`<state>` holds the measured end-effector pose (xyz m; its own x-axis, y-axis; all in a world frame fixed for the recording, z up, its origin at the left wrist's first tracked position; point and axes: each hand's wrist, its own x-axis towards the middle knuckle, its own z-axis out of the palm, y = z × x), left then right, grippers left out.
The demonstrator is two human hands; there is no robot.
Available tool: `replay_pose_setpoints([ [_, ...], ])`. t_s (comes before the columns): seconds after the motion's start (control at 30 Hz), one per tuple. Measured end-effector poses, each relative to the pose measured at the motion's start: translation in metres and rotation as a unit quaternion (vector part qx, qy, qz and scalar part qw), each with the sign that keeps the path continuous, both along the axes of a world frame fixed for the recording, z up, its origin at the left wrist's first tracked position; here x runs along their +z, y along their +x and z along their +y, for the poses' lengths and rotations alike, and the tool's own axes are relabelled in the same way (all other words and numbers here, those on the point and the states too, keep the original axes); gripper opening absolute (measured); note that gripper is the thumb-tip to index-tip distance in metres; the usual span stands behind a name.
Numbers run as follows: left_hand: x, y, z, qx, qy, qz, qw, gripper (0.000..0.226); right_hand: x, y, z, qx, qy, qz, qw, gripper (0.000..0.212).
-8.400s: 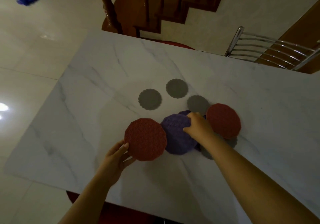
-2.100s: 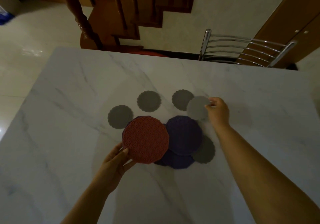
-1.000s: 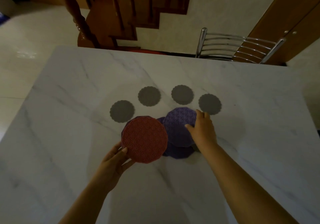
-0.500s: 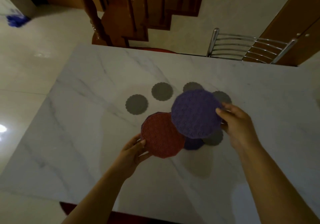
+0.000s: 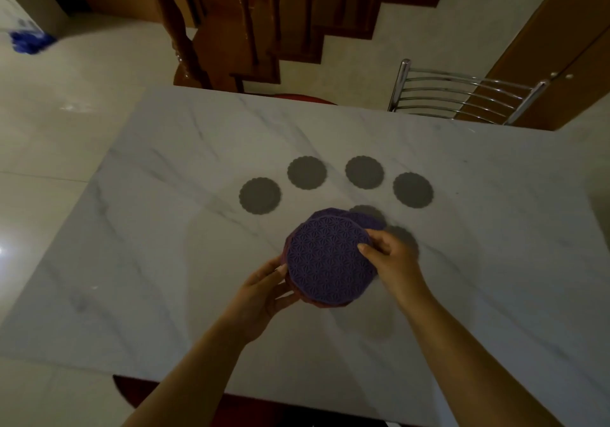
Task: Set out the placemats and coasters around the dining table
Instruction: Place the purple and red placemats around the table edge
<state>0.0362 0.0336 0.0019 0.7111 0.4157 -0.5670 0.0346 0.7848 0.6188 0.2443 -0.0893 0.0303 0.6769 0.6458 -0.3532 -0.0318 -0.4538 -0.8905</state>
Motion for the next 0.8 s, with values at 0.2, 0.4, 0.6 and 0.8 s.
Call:
replay_pose_setpoints([
  [0.2, -0.003, -0.002, 0.0, -0.004, -0.018, -0.001, 1.0, 0.037, -0.011, -0.009, -0.003, 0.004, -0.004, 0.024, 1.0, 0.037],
  [0.4, -0.007, -0.008, 0.0, 0.006, -0.022, 0.006, 1.0, 0.037, -0.016, -0.014, -0.01, -0.019, 0.0, 0.061, 0.998, 0.037],
  [0.6, -0.002, -0.004, 0.001, -0.011, 0.021, 0.034, 0.999, 0.034, -0.011, -0.014, -0.009, -0.002, 0.017, 0.021, 1.0, 0.034],
  [0.8, -0.003, -0.003, 0.005, -0.005, 0.049, 0.054, 0.997, 0.037, -0.015, 0.005, -0.008, 0.021, 0.014, 0.054, 0.998, 0.027],
])
